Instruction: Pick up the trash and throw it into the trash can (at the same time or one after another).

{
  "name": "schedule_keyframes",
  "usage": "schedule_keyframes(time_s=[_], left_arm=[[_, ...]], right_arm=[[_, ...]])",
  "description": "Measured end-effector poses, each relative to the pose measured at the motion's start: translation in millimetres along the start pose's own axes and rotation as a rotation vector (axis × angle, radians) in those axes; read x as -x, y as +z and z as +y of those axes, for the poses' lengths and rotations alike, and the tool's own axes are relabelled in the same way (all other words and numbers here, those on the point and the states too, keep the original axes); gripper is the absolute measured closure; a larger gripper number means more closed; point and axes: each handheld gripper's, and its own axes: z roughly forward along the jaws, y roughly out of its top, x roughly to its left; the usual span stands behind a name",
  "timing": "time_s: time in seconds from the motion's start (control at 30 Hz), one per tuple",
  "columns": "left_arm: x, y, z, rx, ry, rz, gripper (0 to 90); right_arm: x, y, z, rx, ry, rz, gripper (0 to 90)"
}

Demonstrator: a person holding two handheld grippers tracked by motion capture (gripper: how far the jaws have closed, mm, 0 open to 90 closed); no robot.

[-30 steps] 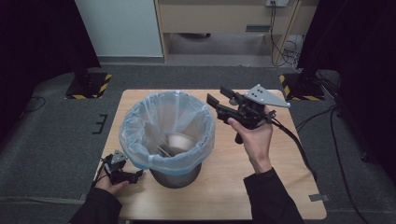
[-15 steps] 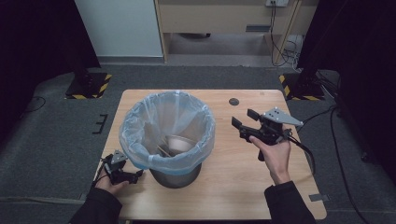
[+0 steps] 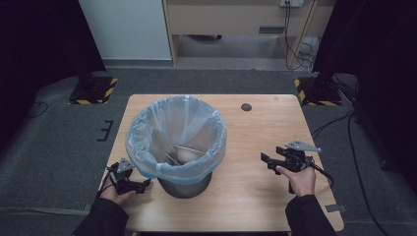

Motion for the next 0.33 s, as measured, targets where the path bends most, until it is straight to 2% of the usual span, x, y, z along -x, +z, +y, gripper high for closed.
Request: schedule_keyframes(time_s=[0.1,0.13,0.33], left_arm=[[0.0,0.0,0.0,0.000,0.000,0.000,0.0],[-0.1,-0.1,0.0,0.000,0.000,-0.001,0.0],[-0.3,-0.1,-0.1,0.000,0.002,-0.003,0.0]], right_arm=[[12.2,4.4,-15.8,-0.084,-0.008,-0.035,23.7],[17.5,6.9,-22.2,-0.122,-0.029,-0.055,22.9],[21.6,11.2,-30.0,-0.193,-0.057,-0.092,21.1]])
